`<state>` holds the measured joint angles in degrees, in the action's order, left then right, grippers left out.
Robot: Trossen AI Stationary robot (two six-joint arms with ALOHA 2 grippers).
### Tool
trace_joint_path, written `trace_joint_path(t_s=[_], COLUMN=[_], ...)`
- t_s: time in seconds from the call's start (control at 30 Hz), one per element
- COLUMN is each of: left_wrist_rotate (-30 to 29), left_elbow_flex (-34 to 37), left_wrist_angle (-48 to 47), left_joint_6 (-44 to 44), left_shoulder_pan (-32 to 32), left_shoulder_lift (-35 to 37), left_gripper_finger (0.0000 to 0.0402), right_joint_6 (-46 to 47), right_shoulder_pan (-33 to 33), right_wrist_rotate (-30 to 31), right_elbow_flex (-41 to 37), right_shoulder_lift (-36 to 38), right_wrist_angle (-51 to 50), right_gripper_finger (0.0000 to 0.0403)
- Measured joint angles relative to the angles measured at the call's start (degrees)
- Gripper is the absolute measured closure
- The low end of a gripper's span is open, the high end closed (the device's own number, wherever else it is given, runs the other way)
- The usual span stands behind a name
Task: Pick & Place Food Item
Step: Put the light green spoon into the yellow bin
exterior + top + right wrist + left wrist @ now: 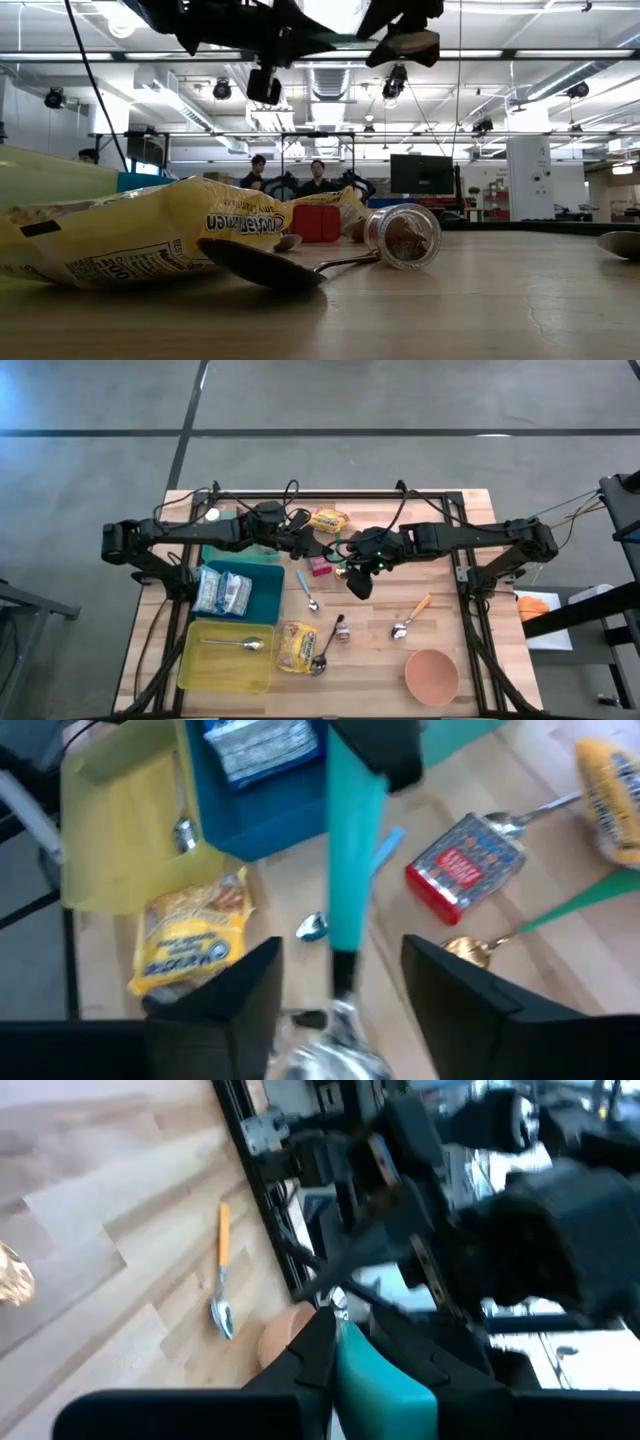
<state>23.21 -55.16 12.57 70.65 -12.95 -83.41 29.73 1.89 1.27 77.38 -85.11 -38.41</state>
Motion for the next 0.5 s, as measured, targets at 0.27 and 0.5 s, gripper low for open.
trace_joint_path(t_s=[0.27,0.5], left_wrist_rotate=[1.2,1.1], left_elbow_flex=[0.1,0.0], left_wrist_angle=[-15.1,-35.4], left_joint_6=[-6.1,-15.8], left_shoulder_pan=[-0.3,0.1], left_shoulder_lift=[7.3,17.7], left_gripper_finger=[0.0355,0.0355], right_joint_6=[1.3,1.2], right_shoulder_pan=[0.4,0.4], right_wrist_rotate=[-1.7,-1.2], right_elbow_flex=[0.0,0.0], right_shoulder_lift=[2.3,6.2], right_wrist_angle=[-0.5,-1.5], right_gripper_finger=[0.0116,0.0104])
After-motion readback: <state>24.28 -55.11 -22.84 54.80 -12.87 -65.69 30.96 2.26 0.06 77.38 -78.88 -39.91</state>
